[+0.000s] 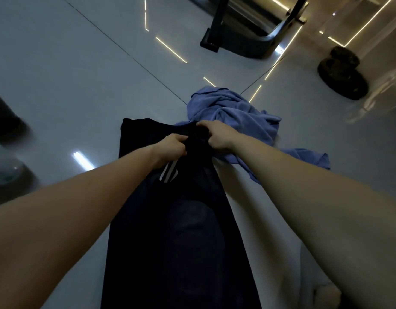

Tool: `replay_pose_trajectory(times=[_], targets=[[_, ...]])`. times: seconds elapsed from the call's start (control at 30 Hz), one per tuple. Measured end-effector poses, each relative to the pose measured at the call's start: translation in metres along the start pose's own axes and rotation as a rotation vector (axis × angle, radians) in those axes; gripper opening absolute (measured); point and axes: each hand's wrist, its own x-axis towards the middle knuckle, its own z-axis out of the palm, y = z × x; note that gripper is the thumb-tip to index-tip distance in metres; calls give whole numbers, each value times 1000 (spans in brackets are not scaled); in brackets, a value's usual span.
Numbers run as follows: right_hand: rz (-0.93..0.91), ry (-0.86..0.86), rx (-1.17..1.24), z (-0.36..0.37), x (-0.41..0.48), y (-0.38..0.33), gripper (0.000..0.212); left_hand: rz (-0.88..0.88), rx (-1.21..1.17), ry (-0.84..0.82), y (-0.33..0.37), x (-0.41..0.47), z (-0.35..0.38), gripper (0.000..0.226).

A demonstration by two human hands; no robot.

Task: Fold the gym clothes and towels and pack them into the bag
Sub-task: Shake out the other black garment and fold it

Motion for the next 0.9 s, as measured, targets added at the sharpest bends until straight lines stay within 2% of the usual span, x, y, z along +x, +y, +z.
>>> replay_pose_trajectory(times=[0.1, 0.17, 0.3, 0.37, 0.4, 0.5, 0.6, 0.67, 0.73, 0.83, 0.9], targets=[[12, -149, -121, -3, 25, -6, 70, 99, 36, -36, 2, -7, -1, 44], [11, -229, -186, -5, 35, -6, 66, 189, 86, -54, 3, -9, -1, 39], [25, -300, -244, -15, 43, -3, 38, 252, 135, -85, 2, -9, -6, 29], [43, -280, -288, -22, 46, 3, 19, 229, 100, -53, -1, -9, -11, 33], [62, -250, -308, -26, 47, 7, 16, 200, 67, -20, -2, -10, -13, 35], [136, -117, -246, -40, 47, 18, 20, 64, -17, 72, -9, -9, -22, 27], [203, -49, -28, -50, 50, 32, 14, -95, 99, -10, -20, -10, -30, 9], [236, -32, 94, -51, 52, 38, 18, -176, 157, -36, -29, -11, -34, 8], [247, -24, 141, -49, 54, 41, 21, -192, 119, -4, -35, -12, -34, 6], [235, -14, 124, -44, 53, 45, 14, -170, 50, 51, -40, -12, -33, 19], [220, 20, 65, -42, 52, 47, 19, -147, 56, 113, -44, -10, -35, 32]])
